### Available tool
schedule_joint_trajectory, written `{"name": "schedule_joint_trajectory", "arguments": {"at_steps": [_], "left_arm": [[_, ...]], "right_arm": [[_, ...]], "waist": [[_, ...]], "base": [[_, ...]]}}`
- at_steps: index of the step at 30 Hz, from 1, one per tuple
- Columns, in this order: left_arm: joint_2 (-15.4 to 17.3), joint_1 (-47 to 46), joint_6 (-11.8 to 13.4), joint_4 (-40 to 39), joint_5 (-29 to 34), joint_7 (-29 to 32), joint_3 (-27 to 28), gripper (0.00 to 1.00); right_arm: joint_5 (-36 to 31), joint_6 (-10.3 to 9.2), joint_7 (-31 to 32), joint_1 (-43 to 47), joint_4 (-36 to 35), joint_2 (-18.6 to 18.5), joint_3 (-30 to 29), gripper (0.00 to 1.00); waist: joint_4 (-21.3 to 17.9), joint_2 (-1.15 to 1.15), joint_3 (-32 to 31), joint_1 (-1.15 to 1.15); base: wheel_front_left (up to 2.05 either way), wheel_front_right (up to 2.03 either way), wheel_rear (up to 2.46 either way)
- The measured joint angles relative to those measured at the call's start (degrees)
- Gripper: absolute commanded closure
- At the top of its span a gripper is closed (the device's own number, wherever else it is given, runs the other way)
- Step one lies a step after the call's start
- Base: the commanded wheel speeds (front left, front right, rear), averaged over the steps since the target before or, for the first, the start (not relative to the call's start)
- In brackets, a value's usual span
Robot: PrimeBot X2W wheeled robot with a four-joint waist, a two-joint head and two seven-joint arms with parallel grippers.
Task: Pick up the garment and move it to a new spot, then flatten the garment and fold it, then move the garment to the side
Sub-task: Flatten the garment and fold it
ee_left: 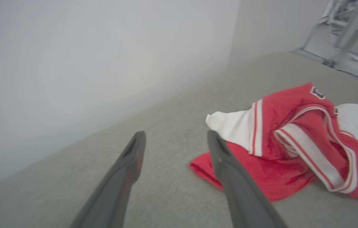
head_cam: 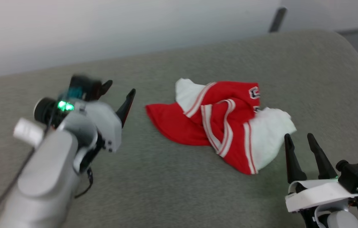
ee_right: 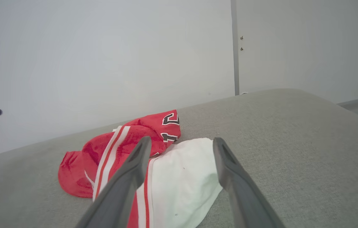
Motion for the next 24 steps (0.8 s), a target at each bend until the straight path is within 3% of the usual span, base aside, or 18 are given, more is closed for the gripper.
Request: {"name": "schedule_joint_trajectory", "arguments": {"at_steps": [6,10,15,24], "left_arm": [[2.9,-11.58,0.0,5.05,-17.23,22.4,-8.4,0.0],[4.23,-17.44,0.0,8.35,-22.71,30.39,-10.87,0.0],[4.81,-22.48,0.0,14.03,-24.59,36.35,-14.14,0.0],[4.41,-27.08,0.0,22.65,-27.33,39.85,-15.36,0.0]], "right_arm": [[1.35,0.0,0.0,-1.03,-0.02,1.0,0.55,0.0],[3.58,-0.01,0.01,-1.59,-0.51,1.09,2.04,0.0],[5.83,0.0,0.0,-3.12,-1.52,1.12,4.33,0.0],[7.57,-0.01,0.0,-3.88,-1.98,1.13,5.27,0.0]], "waist": [[-5.91,0.0,3.86,0.0],[-9.54,0.0,6.07,0.0],[-13.23,0.0,8.96,0.0],[-17.84,0.0,13.65,0.0]], "base": [[0.0,0.0,0.0],[0.0,0.0,0.0],[0.0,0.0,0.0],[0.0,0.0,0.0]]}}
